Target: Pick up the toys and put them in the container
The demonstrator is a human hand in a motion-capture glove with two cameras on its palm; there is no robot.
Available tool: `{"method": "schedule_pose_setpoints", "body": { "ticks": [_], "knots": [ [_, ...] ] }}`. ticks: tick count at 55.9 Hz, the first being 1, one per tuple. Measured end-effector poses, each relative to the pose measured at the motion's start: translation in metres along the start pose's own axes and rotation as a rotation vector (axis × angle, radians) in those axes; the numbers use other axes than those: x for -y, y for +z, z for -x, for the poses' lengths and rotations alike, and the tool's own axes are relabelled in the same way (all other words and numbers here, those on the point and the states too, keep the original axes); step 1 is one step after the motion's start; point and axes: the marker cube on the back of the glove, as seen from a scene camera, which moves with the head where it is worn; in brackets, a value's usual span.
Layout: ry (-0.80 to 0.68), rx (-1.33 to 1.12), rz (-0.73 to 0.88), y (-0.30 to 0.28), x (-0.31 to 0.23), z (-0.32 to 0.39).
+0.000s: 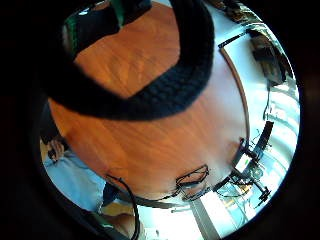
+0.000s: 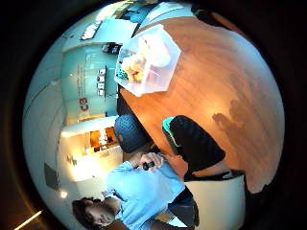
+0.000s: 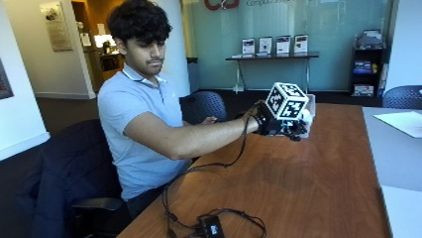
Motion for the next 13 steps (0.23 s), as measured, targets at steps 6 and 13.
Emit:
{"method": "schedule_pose_setpoints", "body": {
  "ticks": [6,13],
  "knots": [
    [0.005,0.049,-0.003,0.027,-0.006,-0.012],
    [0.025,0.067,0.010,0.056,-0.011,-0.027]
  ]
}}
